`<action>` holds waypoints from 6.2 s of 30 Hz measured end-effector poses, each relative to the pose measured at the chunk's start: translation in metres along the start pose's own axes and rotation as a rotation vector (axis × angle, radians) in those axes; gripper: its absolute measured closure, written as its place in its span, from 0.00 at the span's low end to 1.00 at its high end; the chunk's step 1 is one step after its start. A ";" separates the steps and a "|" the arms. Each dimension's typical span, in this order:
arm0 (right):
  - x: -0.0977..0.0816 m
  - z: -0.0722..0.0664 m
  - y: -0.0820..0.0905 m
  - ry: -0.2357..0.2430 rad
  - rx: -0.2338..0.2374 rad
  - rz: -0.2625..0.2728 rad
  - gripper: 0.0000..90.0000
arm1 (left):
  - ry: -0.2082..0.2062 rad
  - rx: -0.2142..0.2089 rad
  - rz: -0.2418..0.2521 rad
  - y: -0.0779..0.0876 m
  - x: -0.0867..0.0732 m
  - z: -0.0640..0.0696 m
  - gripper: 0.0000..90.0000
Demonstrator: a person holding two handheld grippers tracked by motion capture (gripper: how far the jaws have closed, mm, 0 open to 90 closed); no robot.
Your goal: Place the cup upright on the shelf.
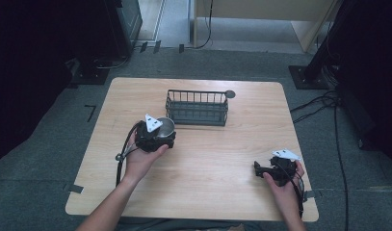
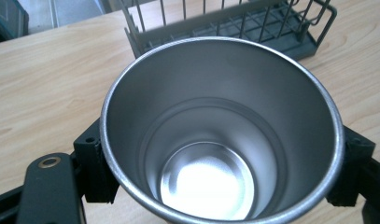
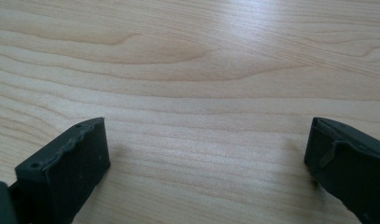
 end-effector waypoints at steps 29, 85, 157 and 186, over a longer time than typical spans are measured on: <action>0.000 0.000 0.000 -0.001 -0.001 -0.001 0.00 | -0.015 0.009 0.057 -0.016 0.076 -0.020 0.21; 0.000 -0.001 0.000 0.013 0.014 -0.002 0.00 | 0.017 -0.005 -0.012 -0.119 0.086 -0.026 0.21; 0.000 -0.001 0.000 0.014 0.014 -0.002 0.00 | 0.042 -0.075 0.033 -0.001 -0.027 -0.036 0.02; 0.000 -0.001 0.000 0.016 0.013 -0.002 0.00 | 0.175 0.015 -0.083 0.030 -0.138 -0.076 0.04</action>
Point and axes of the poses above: each handheld gripper's, and its own axes: y roughly backward along the jaws, x roughly out of its top, z roughly to its right, the point moved 2 cm from there along -y, roughly forward along the jaws, and after that the axes turned 8 degrees about -y, right-handed, at the moved point
